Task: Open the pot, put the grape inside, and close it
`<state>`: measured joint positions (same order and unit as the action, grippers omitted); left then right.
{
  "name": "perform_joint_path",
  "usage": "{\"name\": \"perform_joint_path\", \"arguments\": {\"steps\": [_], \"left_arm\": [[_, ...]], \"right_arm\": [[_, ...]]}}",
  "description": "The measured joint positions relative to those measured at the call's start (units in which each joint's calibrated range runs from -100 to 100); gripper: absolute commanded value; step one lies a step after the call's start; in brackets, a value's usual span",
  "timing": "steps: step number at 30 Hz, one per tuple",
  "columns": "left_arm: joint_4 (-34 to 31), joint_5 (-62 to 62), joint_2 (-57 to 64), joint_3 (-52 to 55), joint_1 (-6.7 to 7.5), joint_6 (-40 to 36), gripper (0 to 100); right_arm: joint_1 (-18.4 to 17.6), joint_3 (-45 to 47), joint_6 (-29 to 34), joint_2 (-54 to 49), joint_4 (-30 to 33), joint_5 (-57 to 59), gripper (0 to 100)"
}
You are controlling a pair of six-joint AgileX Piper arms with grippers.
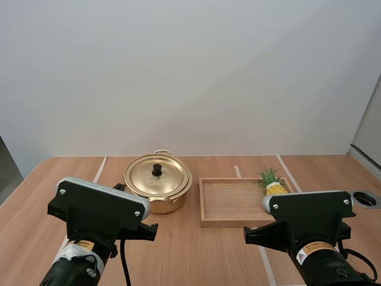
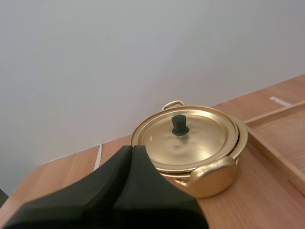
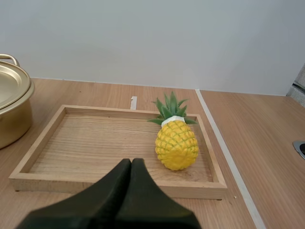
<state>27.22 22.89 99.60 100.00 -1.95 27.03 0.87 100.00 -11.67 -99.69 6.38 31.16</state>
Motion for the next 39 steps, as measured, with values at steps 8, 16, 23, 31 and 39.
{"name": "perform_joint_path", "arguments": {"steps": [8, 16, 23, 31, 39], "left_arm": [[-15.2, 5.2, 0.0, 0.0, 0.0, -5.4, 0], [-29.3, 7.0, 0.0, 0.0, 0.0, -16.6, 0], [-34.3, 7.8, 0.0, 0.0, 0.0, -20.2, 0], [-34.5, 7.9, 0.0, 0.0, 0.0, -24.3, 0], [-34.5, 8.3, 0.0, 0.0, 0.0, -36.7, 0]], "right_arm": [[0.0, 0.0, 0.0, 0.0, 0.0, 0.0, 0], [0.0, 0.0, 0.0, 0.0, 0.0, 0.0, 0], [0.0, 0.0, 0.0, 0.0, 0.0, 0.0, 0], [0.0, 0.0, 0.0, 0.0, 0.0, 0.0, 0], [0.0, 0.0, 0.0, 0.0, 0.0, 0.0, 0]]}}
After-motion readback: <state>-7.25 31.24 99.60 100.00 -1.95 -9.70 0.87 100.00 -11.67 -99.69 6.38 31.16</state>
